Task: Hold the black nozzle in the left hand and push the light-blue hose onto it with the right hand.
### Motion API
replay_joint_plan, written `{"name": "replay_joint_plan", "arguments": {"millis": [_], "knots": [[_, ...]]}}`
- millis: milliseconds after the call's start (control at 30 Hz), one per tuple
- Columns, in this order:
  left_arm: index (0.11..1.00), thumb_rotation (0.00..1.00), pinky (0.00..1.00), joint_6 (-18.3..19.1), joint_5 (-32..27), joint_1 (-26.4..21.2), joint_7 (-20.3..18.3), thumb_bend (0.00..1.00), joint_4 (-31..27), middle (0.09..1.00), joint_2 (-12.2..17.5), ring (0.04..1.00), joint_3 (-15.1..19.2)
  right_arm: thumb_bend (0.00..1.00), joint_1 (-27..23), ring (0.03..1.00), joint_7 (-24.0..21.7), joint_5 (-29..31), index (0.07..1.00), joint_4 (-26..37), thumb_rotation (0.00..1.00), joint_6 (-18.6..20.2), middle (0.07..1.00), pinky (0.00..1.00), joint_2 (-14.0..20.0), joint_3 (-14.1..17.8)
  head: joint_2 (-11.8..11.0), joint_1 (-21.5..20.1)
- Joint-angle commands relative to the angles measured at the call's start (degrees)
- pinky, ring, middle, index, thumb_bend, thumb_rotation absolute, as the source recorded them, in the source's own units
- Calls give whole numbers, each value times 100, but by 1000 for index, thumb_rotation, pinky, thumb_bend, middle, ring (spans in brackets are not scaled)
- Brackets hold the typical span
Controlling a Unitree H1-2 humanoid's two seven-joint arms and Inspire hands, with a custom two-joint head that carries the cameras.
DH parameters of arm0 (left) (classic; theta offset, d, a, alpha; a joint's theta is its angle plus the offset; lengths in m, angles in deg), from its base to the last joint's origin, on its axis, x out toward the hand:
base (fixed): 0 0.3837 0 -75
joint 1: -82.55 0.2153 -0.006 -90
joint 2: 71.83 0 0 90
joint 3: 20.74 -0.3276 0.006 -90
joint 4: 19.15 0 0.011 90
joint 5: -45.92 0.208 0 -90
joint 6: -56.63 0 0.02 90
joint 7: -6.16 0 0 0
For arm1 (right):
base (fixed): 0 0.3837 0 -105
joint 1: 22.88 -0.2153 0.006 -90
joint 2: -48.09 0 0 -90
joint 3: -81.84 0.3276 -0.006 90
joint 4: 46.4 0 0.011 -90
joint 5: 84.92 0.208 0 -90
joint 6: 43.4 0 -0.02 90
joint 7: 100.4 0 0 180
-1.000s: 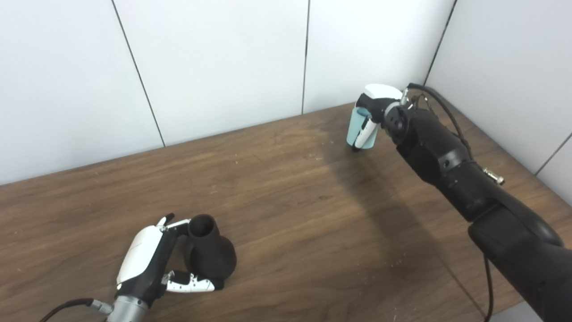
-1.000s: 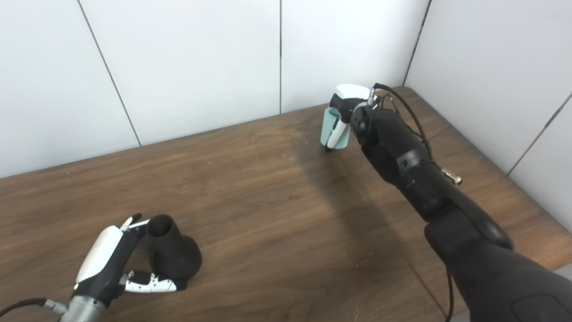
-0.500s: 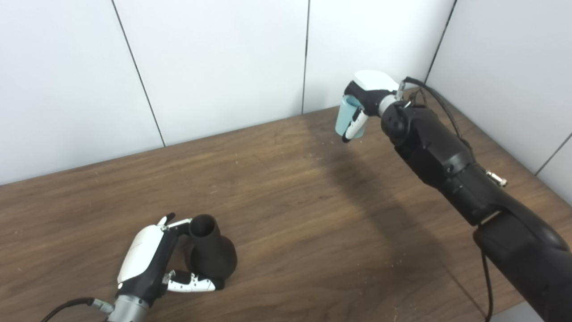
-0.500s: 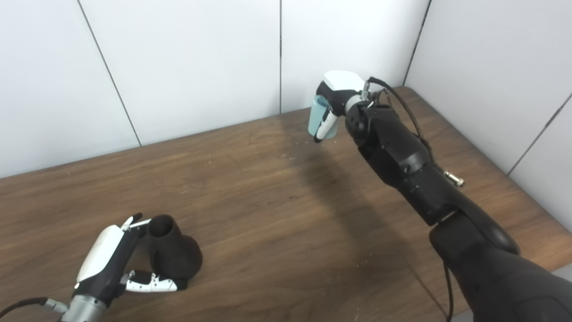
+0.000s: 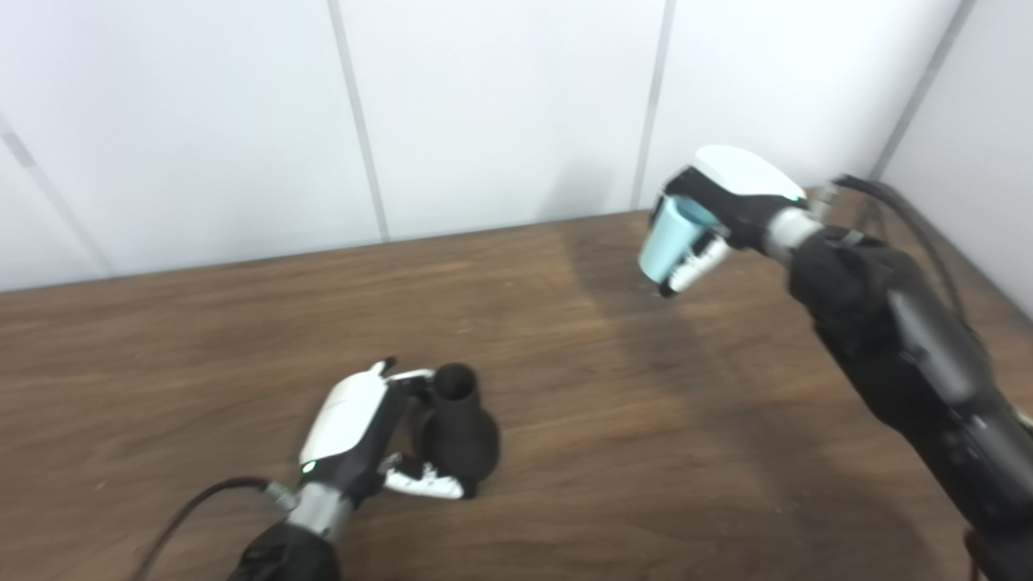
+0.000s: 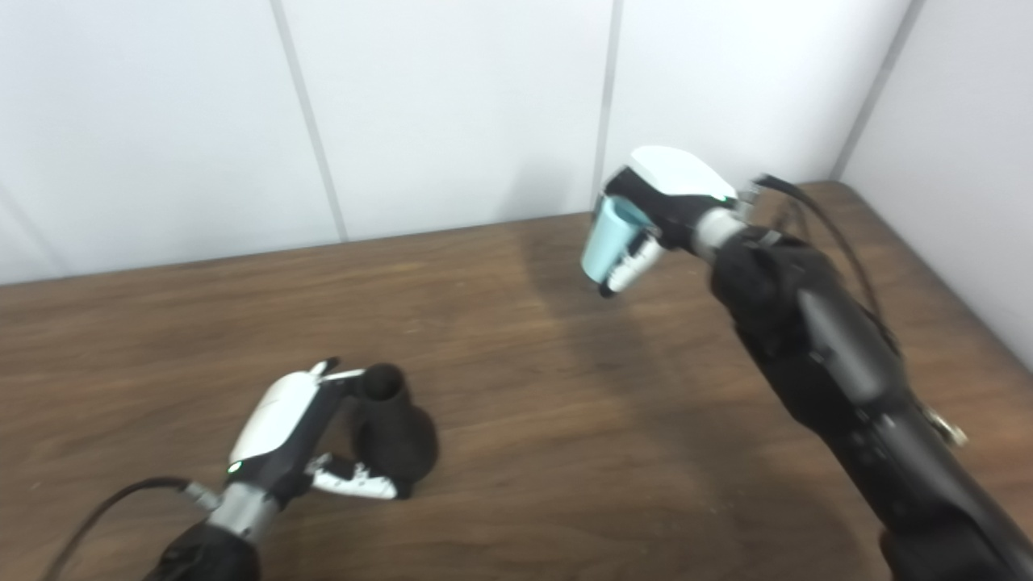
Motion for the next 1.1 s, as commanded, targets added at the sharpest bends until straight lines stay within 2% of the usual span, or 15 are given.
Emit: {"name": "replay_joint_plan", "arguments": {"millis": [0, 200, 400, 733, 1067], "knots": [[458, 0, 981, 234, 66, 216, -565, 518, 248, 523, -96, 684, -353, 499, -139, 425, -171, 94, 488, 490, 0, 21, 498, 310, -40, 245, 9, 83], [458, 0, 982, 345, 108, 190, -568, 518, 248, 526, -175, 689, -428, 499, 170, 426, -321, 462, 492, 1134, 0, 16, 496, 309, -335, 470, 17, 271], [461, 0, 981, 398, 121, 171, -570, 518, 268, 526, -242, 699, -469, 496, 275, 418, -495, 347, 506, 1651, 0, 20, 506, 302, -693, 406, 19, 479], [449, 0, 982, 516, 144, 166, -522, 514, 326, 541, -401, 709, -502, 495, 20, 419, -737, 336, 514, 1839, 0, 20, 510, 297, -1416, 236, 50, 627], [447, 0, 982, 537, 175, 178, -529, 513, 332, 546, -421, 709, -542, 495, 262, 424, -575, 424, 520, 1779, 0, -92, 511, 294, -1550, 2, 82, 650]]}}
